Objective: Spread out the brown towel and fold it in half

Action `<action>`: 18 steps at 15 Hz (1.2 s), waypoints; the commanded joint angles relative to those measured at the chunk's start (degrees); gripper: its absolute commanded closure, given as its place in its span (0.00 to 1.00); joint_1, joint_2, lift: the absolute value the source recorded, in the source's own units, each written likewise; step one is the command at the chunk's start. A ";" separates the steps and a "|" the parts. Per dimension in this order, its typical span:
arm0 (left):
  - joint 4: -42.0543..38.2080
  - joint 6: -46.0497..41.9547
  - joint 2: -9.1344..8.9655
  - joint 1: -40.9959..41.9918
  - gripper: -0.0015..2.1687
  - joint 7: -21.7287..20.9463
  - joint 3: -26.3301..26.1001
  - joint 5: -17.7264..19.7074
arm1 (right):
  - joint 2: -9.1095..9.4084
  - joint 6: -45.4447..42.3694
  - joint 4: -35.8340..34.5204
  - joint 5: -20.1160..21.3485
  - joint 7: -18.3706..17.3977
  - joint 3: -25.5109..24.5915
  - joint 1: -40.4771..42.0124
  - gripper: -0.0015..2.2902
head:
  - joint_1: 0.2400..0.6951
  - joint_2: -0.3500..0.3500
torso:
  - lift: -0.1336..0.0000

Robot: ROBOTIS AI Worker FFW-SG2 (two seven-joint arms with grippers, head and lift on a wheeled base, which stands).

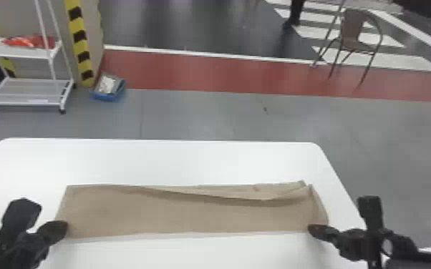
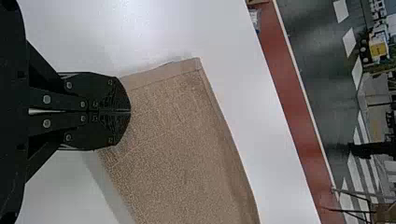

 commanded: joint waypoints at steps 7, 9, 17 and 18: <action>-3.78 2.92 0.53 3.15 0.77 -0.99 2.29 0.10 | 0.96 2.41 -4.35 -1.86 0.32 -0.36 3.26 0.65 | 1.00 0.23 | 1.00; -3.78 2.92 0.88 3.59 0.77 -0.90 2.29 0.01 | 0.96 2.77 -4.44 -1.86 0.76 -0.45 3.26 0.65 | 1.00 0.23 | 1.00; -9.76 5.56 1.05 6.49 0.76 -2.22 5.02 0.62 | 1.75 8.21 -9.89 -2.56 2.52 -1.86 3.96 0.65 | 1.00 0.25 | 1.00; -11.52 6.08 0.88 7.19 0.76 -2.57 5.28 0.98 | 2.36 8.92 -11.47 -2.82 2.69 -2.21 3.96 0.65 | 1.00 0.25 | 1.00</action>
